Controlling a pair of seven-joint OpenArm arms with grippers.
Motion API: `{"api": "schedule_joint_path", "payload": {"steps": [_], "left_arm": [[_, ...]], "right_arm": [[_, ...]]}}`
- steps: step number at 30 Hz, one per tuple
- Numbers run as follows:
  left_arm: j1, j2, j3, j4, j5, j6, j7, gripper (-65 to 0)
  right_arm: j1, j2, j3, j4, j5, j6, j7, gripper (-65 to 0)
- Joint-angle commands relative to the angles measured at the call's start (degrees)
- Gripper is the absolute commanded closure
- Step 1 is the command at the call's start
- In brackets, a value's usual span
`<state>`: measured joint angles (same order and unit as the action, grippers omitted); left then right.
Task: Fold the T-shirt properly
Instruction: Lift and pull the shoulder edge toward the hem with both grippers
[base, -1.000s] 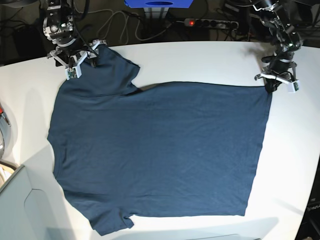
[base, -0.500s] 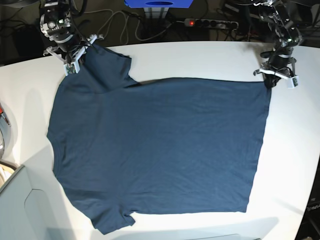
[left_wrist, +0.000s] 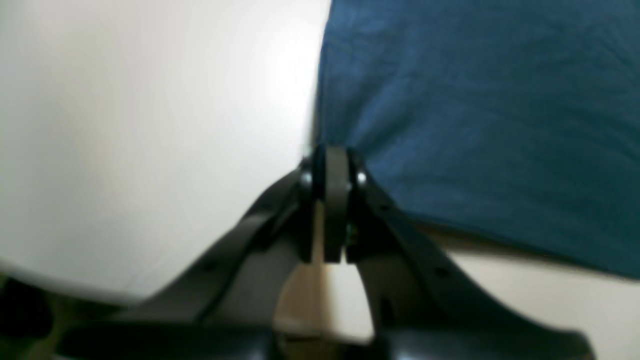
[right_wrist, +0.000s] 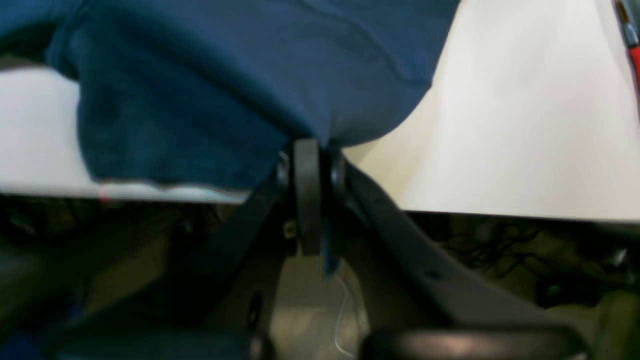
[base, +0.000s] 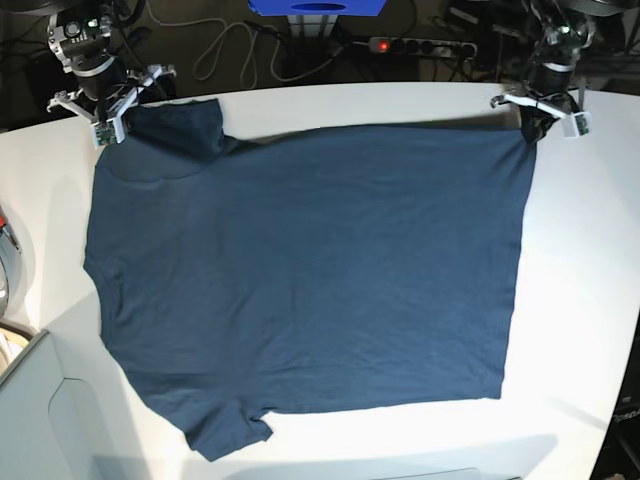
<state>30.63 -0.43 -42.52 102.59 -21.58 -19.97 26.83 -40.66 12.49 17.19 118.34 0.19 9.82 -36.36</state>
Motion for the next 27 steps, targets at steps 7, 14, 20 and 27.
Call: {"api": "schedule_joint_path", "payload": {"steps": [7, 14, 20, 27], "left_arm": [[4.2, 2.8, -3.0, 5.6, -0.8, 0.0, -1.4, 0.0], [4.0, 3.1, -3.0, 5.8, -0.8, 0.0, -1.4, 0.0], [-2.2, 2.8, -3.0, 5.2, -0.3, 0.0, -0.9, 0.0], [-14.2, 3.1, -2.6, 4.4, 6.6, 0.1, -0.9, 0.0]], "right_arm": [[-1.5, -1.8, 5.4, 1.0, 0.1, 8.3, 1.1, -0.2], [1.4, -1.5, 5.2, 1.0, 0.1, 8.7, 0.5, -0.2], [10.7, -0.5, 3.3, 0.5, 0.0, 8.7, -2.2, -0.2], [27.0, 1.4, 0.1, -6.0, 0.0, 8.7, -8.3, -0.2]]}}
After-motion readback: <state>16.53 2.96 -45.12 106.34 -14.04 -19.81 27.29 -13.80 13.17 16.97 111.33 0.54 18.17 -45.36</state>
